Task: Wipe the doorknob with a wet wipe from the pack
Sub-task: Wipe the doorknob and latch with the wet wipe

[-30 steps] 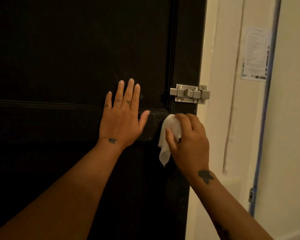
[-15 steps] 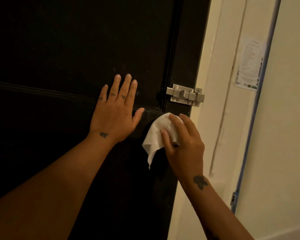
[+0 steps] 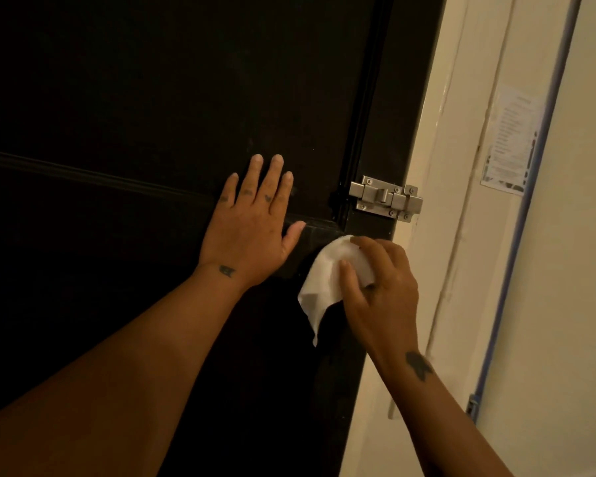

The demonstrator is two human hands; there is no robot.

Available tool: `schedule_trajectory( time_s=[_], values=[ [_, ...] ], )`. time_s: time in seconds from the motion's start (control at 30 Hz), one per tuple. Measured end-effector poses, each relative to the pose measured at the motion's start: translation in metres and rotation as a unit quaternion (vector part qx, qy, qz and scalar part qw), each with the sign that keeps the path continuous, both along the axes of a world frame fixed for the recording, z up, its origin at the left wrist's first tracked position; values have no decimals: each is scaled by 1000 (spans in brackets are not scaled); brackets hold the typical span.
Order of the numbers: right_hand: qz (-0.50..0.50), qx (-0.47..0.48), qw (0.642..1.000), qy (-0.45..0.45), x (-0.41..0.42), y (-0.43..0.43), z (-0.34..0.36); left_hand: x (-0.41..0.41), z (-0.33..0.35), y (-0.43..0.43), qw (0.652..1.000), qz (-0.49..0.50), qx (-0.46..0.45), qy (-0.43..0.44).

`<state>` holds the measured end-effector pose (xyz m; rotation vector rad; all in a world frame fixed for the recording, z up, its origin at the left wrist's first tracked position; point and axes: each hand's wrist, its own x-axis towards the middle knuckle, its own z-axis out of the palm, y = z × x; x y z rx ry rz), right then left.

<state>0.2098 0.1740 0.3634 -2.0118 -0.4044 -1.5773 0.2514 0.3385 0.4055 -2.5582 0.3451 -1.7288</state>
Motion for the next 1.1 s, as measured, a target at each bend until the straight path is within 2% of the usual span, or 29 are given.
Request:
schedule_trajectory(
  time_s=[0.1,0.17,0.3,0.37,0.43,0.53,0.63,0.73,0.8,0.97,1.03,1.1],
  values=[
    [-60,-95,994,-4,0,-5,-10,2,0,1,1000,7,6,-10],
    [-48,-146,988,-12,-1,-17,-15,3,0,2,1000,15,10,-23],
    [56,-58,997,-23,-5,-19,-2,5,1,2,999,9,8,-33],
    [42,-28,998,-30,-1,-10,5,5,2,3,999,7,7,-33],
    [-1,-38,999,-28,4,-2,4,5,2,4,1000,6,8,-28],
    [-43,-110,992,-42,6,-9,-8,6,0,5,999,5,10,-31],
    [-7,-164,984,-72,6,-26,-18,6,0,5,999,13,11,-38],
    [47,-112,987,-103,6,-31,-17,7,0,4,999,12,13,-38],
    [39,-89,989,-109,5,-24,-14,6,1,4,999,10,10,-33],
    [-30,-220,968,-114,5,-28,-24,4,-1,4,1000,4,8,-26],
    [0,-197,972,-129,4,-36,-24,3,-1,4,1000,10,9,-25],
    [32,-137,981,-137,4,-38,-22,3,0,3,1000,9,6,-24]
  ],
)
